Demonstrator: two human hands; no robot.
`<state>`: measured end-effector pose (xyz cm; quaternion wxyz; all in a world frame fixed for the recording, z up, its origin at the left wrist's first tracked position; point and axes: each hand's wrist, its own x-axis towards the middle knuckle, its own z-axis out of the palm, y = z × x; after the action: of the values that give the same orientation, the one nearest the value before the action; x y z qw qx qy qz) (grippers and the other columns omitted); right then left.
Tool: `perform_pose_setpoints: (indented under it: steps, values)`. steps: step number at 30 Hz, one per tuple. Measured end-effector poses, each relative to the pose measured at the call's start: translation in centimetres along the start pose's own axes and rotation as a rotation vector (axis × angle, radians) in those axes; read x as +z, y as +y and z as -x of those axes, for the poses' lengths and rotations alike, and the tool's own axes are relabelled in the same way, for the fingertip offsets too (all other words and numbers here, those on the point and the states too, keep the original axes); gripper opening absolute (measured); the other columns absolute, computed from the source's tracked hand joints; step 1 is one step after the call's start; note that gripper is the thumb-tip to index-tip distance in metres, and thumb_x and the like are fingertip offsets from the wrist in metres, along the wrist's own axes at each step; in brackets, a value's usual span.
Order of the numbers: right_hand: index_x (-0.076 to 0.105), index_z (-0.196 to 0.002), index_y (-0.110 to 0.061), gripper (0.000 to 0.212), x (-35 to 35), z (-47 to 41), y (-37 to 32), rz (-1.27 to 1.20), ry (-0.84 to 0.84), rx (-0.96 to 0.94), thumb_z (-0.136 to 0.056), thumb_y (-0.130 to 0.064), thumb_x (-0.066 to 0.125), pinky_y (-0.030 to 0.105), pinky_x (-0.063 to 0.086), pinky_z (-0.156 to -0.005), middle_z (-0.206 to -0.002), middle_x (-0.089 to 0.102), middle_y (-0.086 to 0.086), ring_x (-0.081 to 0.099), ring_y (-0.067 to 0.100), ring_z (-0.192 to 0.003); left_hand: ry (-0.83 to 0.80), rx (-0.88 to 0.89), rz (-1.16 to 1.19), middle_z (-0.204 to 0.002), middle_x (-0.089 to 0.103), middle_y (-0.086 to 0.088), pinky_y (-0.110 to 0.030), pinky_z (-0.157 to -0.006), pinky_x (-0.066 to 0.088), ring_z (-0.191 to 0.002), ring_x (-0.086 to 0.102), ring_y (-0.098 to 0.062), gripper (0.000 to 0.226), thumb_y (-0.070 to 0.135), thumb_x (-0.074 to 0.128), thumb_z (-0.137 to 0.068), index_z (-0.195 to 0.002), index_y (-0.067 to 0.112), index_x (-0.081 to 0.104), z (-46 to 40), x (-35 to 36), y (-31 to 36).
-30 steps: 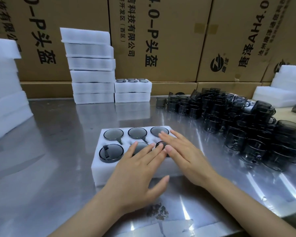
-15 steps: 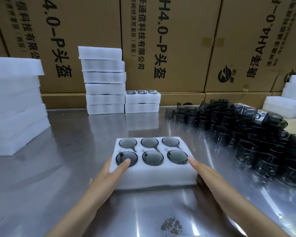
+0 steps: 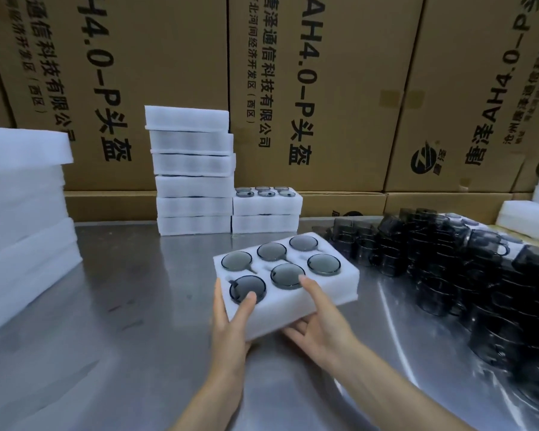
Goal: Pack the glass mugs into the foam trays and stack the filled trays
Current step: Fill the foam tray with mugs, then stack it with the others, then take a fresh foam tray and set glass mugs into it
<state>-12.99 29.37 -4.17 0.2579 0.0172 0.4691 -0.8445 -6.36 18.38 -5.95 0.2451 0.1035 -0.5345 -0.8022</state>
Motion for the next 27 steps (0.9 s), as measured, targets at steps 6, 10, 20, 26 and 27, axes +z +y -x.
perform_pose_setpoints:
  steps: [6,10,20,26,27]
  values:
    - [0.062,-0.111,-0.016,0.033,1.0,-7.1,-4.4,-0.079,0.075,-0.057,-0.083,-0.031,0.067,0.033,0.057,-0.066,-0.095,0.074,0.007,0.071,0.019,-0.081,-0.085,-0.042,-0.112,-0.128,0.051,0.02,-0.023,-0.075,0.045,-0.105,0.058,-0.007,0.033,0.038,0.057,-0.087,-0.118,0.043,0.049,-4.5,-1.5,0.1]
    - [0.06,-0.108,-0.013,0.03,3.7,-13.3,-8.7,-0.161,0.045,-0.116,-0.083,-0.029,0.067,0.032,0.057,-0.057,-0.093,0.073,0.009,0.07,0.02,-0.082,0.01,-0.023,-0.185,-0.114,0.053,0.017,-0.023,-0.072,0.042,-0.084,0.058,-0.012,0.017,0.022,0.053,-0.096,-0.11,0.031,0.054,-6.8,-1.7,-1.0]
    - [0.049,-0.13,-0.014,0.058,10.0,-28.4,-14.5,-0.219,0.065,-0.287,-0.08,-0.028,0.074,0.038,0.058,-0.072,-0.117,0.065,0.007,0.066,0.022,-0.098,0.066,0.029,-0.43,-0.093,0.062,0.002,-0.018,-0.053,0.044,-0.043,0.056,-0.006,0.066,-0.002,0.054,-0.086,-0.07,0.062,0.064,-9.5,-1.1,-1.0]
    - [0.035,-0.138,-0.013,0.071,11.4,-33.3,-13.9,-0.187,0.123,-0.25,-0.08,-0.03,0.074,0.039,0.057,-0.076,-0.121,0.059,0.01,0.064,0.023,-0.101,0.08,0.143,-0.434,-0.091,0.064,0.0,-0.016,-0.058,0.042,-0.059,0.057,-0.024,0.034,0.055,0.038,-0.031,-0.056,0.077,0.044,-9.4,-0.8,-0.6]
    - [0.031,-0.141,-0.014,0.074,11.6,-33.6,-14.1,-0.132,0.144,-0.235,-0.082,-0.034,0.072,0.039,0.056,-0.077,-0.124,0.057,0.01,0.063,0.023,-0.101,0.071,0.145,-0.444,-0.092,0.064,0.001,-0.016,-0.06,0.043,-0.062,0.058,-0.026,0.036,0.056,0.036,-0.031,-0.058,0.08,0.039,-9.4,-1.0,-0.8]
